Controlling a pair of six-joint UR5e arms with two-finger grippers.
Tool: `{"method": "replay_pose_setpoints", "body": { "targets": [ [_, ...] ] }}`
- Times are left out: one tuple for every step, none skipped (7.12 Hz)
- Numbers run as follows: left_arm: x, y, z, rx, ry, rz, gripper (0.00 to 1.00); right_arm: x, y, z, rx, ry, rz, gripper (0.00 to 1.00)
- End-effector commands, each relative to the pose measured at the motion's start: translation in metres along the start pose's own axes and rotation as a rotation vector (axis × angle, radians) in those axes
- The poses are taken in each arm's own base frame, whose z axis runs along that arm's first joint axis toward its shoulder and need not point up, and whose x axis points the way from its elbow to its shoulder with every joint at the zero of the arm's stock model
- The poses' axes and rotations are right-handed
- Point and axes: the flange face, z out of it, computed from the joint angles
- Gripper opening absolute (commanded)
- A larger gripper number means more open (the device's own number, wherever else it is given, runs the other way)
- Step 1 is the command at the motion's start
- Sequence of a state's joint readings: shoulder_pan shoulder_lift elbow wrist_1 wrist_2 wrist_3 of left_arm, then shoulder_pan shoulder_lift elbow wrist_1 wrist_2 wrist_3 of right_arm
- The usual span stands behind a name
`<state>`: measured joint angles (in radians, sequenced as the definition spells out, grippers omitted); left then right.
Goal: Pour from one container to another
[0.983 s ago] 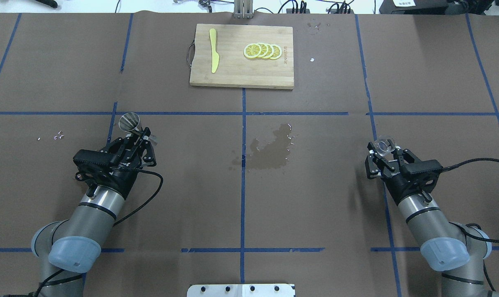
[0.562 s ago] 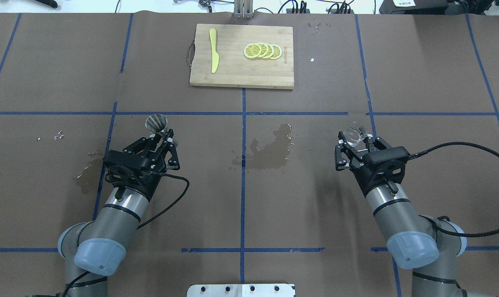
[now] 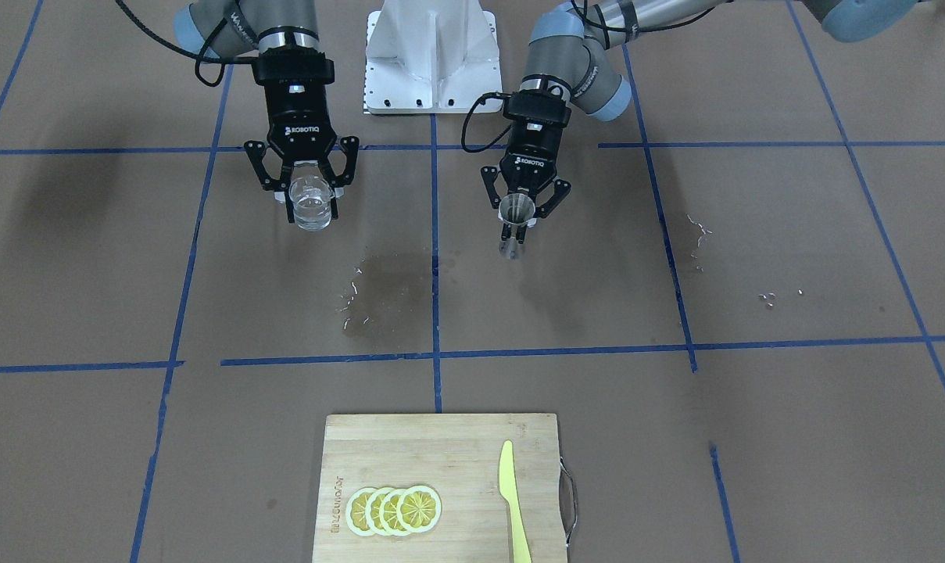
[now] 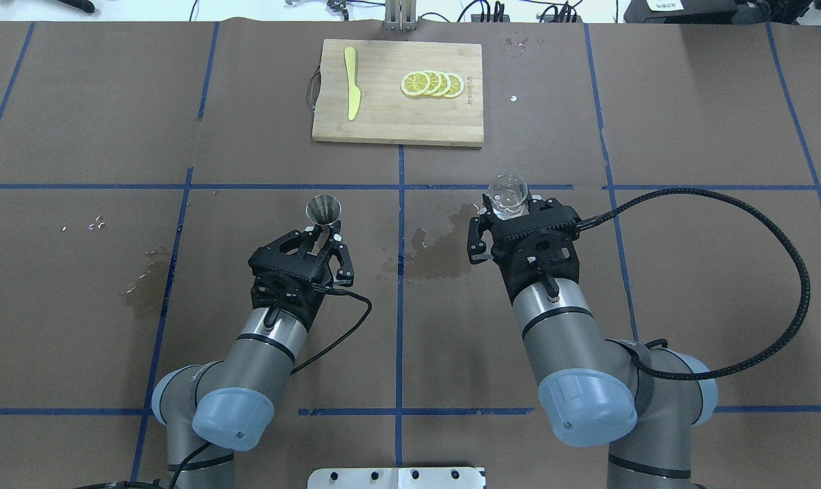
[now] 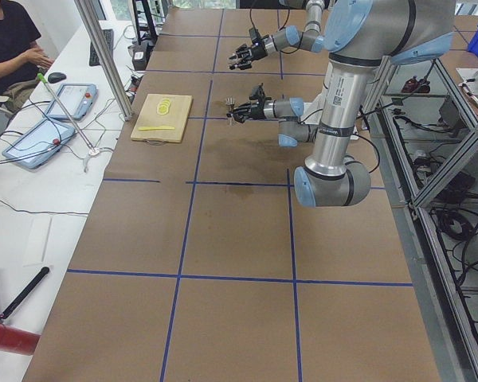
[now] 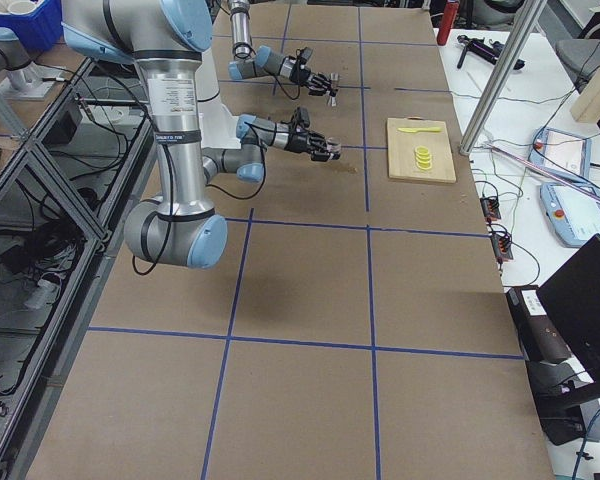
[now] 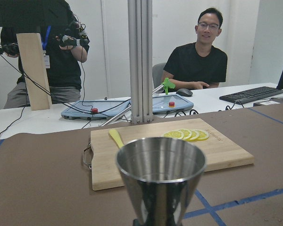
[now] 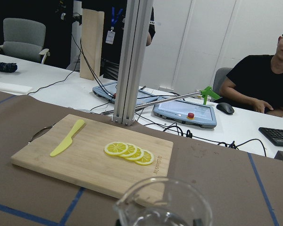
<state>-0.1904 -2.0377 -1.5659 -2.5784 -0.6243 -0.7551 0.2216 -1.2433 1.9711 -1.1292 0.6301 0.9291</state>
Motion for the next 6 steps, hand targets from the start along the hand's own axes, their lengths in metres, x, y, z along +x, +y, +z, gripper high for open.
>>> {"method": "replay_pose_setpoints", "body": {
  "targets": [
    [0.015, 0.0, 0.01, -0.029, 0.019, 0.069, 0.0, -0.022, -0.029, -0.01, 0.003, -0.029, 0.033, 0.0],
    [0.035, -0.009, 0.018, -0.018, 0.029, 0.053, 0.0, -0.023, -0.032, -0.011, 0.004, -0.032, 0.037, 0.0],
    [0.046, -0.015, 0.021, -0.014, 0.039, 0.039, 0.0, -0.024, -0.033, -0.012, 0.003, -0.033, 0.035, 0.0],
    [0.056, -0.024, 0.02, -0.009, 0.06, 0.015, 0.0, -0.038, -0.042, -0.011, -0.016, -0.01, -0.007, 0.0],
    [0.065, -0.028, 0.018, -0.028, 0.124, -0.017, 0.0, -0.052, -0.05, -0.012, -0.04, 0.016, -0.079, 0.0],
    [0.069, -0.029, 0.017, -0.035, 0.145, -0.024, 0.0, -0.054, -0.054, -0.012, -0.042, 0.019, -0.141, 0.0]
  ]
}}
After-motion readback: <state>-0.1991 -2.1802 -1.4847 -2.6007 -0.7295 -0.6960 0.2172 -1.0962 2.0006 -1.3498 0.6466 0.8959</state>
